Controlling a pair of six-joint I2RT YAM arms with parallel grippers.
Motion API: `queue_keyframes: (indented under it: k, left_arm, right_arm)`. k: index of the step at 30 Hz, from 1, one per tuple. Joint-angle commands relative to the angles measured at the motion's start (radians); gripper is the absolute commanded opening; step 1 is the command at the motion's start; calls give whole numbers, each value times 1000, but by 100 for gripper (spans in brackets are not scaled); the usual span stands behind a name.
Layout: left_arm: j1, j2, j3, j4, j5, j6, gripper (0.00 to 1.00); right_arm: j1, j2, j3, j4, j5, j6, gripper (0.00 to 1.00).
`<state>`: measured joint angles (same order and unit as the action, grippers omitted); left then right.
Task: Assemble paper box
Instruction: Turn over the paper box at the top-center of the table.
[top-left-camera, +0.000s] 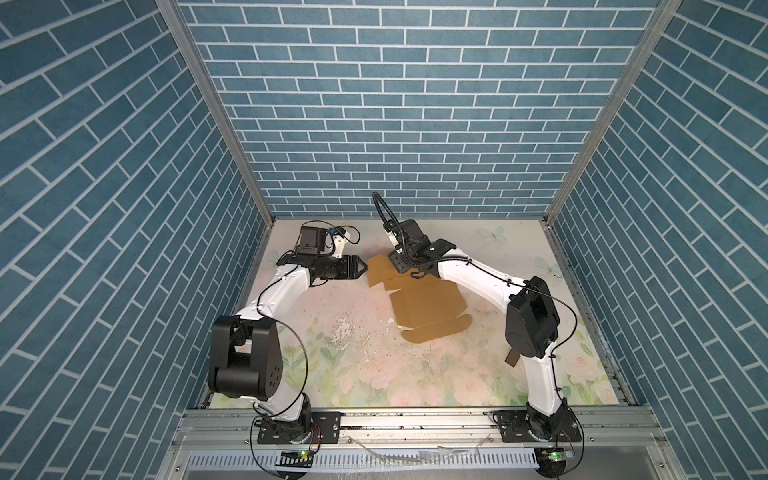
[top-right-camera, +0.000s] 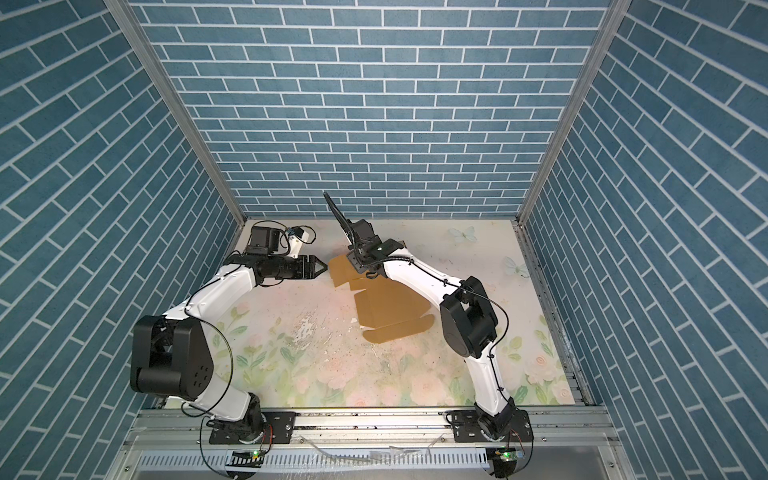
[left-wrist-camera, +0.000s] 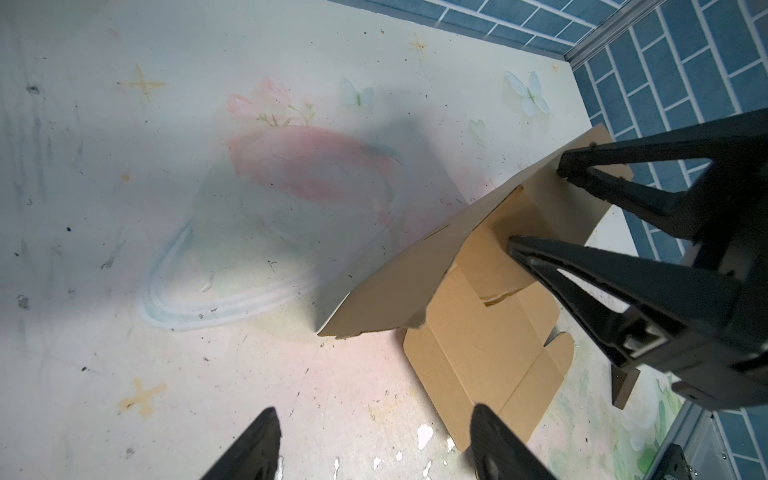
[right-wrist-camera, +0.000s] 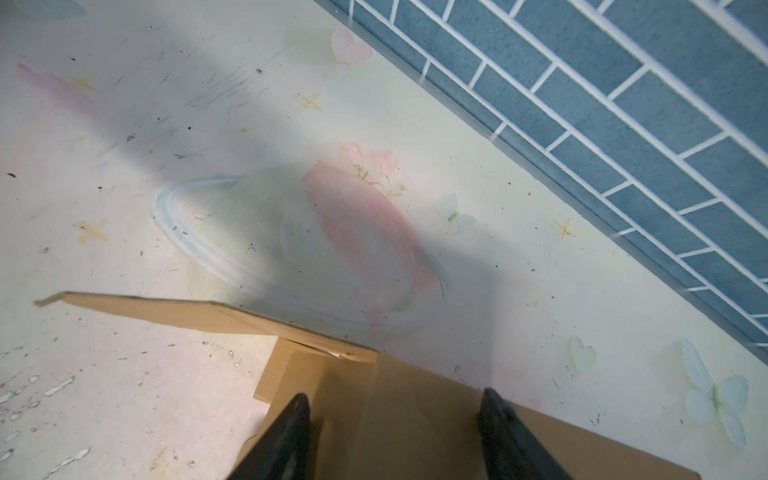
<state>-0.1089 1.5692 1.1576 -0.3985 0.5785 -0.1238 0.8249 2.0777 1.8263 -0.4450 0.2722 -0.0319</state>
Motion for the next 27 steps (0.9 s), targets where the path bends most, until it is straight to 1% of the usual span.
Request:
queue_keyframes:
  k: [1,3,6,10,13,15,17,21,23,25,27]
  left_arm:
    - [3,-23,-3,-12,-7,-2,74]
    - [3,-26,-8,-5,4,0,74]
    - [4,-17,-23,11,-7,3,74]
    - [3,-24,1,-13,5,1,74]
    - [3,-14,-15,8,0,8,74]
    - [3,-17,-7,-5,-10,4,74]
    - [3,-24,4,-17,8,5,74]
    - [5,-17,-16,6,-2,13,74]
    - [5,-20,-4,-10,-9,7,74]
    - [4,-24,3,-18,10,8,74]
    - [5,-21,-9,1,11,7,74]
  right_arm:
    - [6,30,22,-62,44,-31,62]
    - [8,26,13,-56,59,-40,61]
    - [9,13,-36,-8,83,-69,61]
    - [12,7,-33,-24,86,-97,61]
    - [14,-13,-93,39,88,-145,60]
    - [16,-21,-104,45,90,-174,61]
    - [27,-34,-116,53,96,-214,60]
    - [36,-73,-220,173,113,-319,60]
    - [38,-77,-223,174,120,-337,61]
    - [38,-87,-222,171,124,-345,60]
    - [39,-103,-260,223,125,-367,60]
